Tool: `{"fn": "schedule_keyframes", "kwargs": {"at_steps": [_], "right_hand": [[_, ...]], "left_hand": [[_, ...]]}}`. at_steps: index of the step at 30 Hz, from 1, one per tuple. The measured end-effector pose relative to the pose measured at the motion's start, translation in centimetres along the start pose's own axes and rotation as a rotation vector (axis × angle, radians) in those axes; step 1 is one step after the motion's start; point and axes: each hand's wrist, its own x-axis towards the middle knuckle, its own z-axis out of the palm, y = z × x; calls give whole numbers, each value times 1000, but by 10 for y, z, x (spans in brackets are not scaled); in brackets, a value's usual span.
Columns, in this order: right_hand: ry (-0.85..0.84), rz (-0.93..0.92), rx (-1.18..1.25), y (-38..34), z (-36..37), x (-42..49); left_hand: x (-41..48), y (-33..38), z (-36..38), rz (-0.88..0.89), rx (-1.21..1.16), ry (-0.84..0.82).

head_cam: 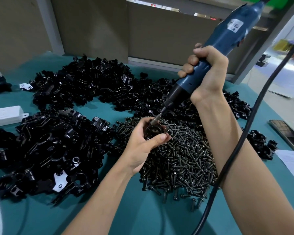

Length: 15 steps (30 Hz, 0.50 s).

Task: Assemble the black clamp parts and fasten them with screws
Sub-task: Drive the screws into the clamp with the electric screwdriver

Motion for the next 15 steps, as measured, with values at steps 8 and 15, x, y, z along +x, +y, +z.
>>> {"fn": "schedule_keyframes", "kwargs": {"at_steps": [8, 15], "right_hand": [[-384, 67, 179, -11, -15, -3], [-430, 111, 264, -18, -8, -4]], "left_hand": [[-1, -5, 6, -46, -1, -19], [-2, -2, 6, 0, -46, -55]]}}
